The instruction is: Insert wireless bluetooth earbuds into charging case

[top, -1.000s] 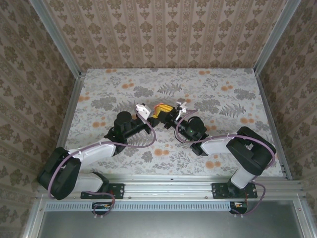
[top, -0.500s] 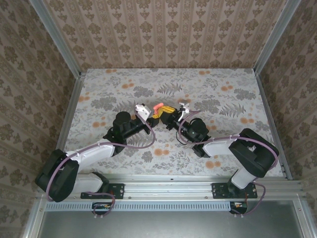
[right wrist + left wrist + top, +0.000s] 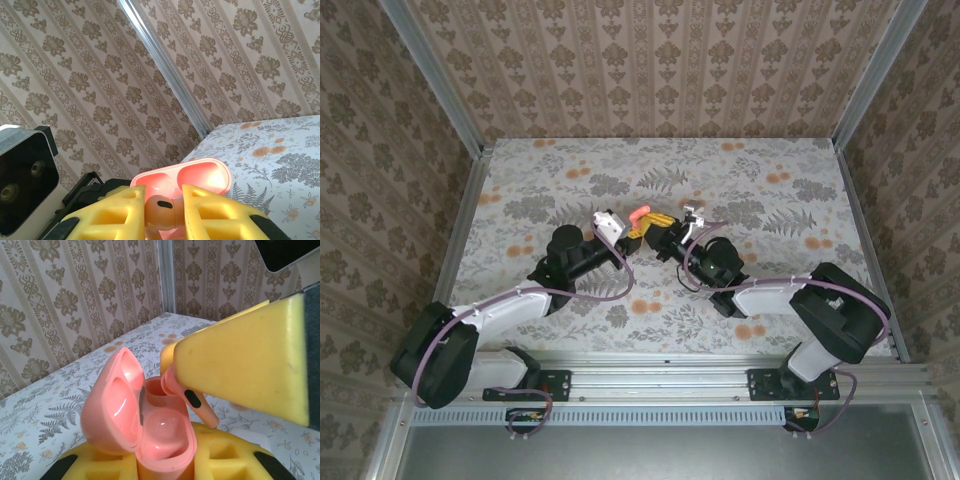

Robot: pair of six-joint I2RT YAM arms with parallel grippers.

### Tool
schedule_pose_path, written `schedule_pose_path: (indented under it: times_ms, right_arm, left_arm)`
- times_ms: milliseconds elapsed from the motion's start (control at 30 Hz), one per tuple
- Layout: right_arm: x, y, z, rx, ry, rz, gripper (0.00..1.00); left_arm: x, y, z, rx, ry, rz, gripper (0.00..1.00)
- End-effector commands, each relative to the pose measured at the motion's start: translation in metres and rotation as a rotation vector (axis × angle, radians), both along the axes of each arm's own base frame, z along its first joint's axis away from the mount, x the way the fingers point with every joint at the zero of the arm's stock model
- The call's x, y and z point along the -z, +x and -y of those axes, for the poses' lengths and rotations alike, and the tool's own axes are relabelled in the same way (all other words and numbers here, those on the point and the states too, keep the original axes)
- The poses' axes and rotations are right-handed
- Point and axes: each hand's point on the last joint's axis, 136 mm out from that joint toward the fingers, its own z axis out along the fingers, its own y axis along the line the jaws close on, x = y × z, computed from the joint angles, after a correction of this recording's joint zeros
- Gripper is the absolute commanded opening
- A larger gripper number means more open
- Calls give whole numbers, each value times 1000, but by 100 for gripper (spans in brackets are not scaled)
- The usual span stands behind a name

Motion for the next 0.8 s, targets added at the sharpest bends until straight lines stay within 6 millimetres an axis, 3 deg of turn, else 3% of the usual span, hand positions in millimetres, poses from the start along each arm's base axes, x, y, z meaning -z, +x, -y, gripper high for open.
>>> schedule_pose_path:
  times_ms: [0, 167, 267, 500, 767]
  right_arm:
    - [-18, -1, 0, -11, 14, 37, 21]
    - [-11, 1, 13, -17, 16, -49, 21]
    - [-5, -7, 18, -29, -69, -110, 21]
    - [56, -27, 47, 16, -343, -386, 22]
    - [120, -41, 72, 94, -474, -650, 21]
  left_arm:
    - [-18, -5, 3, 25, -55, 42, 16]
    - [-6, 3, -7, -46, -60, -22, 16]
    - [8, 9, -17, -105, -46, -76, 16]
    - [33, 10, -35, -189, 16, -154, 16]
    - [49, 11, -53, -278, 75, -216, 16]
